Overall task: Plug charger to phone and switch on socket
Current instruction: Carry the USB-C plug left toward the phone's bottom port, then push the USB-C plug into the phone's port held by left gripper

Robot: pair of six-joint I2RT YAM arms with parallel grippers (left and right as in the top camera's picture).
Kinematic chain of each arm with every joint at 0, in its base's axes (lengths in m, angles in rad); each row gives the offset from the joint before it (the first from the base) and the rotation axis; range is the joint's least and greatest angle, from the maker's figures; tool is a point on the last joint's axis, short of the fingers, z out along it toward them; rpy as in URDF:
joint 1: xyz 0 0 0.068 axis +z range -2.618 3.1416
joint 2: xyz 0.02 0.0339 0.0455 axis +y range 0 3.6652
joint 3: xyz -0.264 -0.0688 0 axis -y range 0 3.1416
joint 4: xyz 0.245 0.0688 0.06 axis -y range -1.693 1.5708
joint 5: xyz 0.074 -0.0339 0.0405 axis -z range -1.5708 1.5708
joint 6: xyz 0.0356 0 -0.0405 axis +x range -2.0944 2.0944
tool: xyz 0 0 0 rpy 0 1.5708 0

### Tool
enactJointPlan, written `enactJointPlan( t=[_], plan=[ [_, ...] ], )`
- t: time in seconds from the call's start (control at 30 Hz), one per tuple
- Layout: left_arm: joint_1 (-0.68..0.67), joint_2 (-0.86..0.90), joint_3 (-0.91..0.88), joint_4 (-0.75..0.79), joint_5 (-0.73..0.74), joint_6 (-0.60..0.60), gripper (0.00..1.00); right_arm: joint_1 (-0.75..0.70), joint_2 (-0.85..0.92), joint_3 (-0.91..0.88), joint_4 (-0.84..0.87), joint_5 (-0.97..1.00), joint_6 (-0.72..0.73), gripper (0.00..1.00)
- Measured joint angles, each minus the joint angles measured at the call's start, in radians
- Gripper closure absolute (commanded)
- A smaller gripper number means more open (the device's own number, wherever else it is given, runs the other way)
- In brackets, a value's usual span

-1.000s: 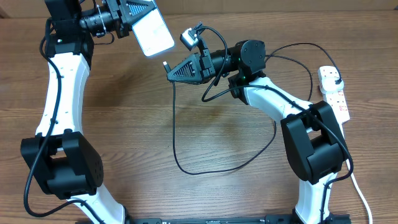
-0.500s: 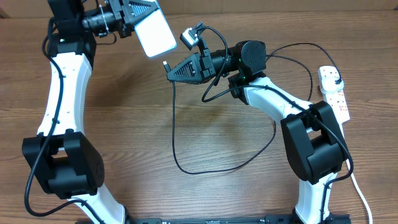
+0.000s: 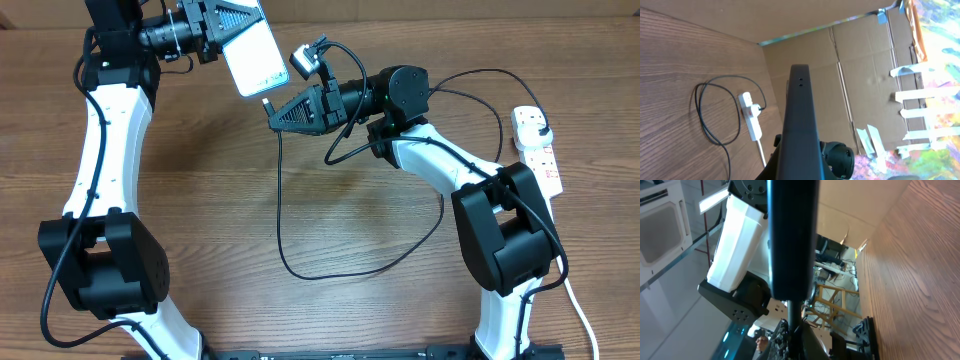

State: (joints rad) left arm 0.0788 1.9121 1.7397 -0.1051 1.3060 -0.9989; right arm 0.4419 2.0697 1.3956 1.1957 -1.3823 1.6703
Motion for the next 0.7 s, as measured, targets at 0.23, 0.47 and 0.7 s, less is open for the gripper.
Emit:
enactJointPlan(
  t=[0.23, 0.47, 0.7],
  plan=[
    [0.000, 0.000, 0.000, -0.003, 0.000, 0.008, 0.96, 0.000, 0.000, 0.000, 0.000, 0.000, -0.008, 0.96],
    [0.000, 0.000, 0.000, -0.006, -0.001, 0.008, 0.96, -0.003, 0.000, 0.000, 0.000, 0.000, -0.018, 0.96],
    [0.000, 0.000, 0.000, -0.016, -0.047, 0.010, 0.96, -0.031, 0.000, 0.000, 0.000, 0.000, -0.024, 0.96]
  ],
)
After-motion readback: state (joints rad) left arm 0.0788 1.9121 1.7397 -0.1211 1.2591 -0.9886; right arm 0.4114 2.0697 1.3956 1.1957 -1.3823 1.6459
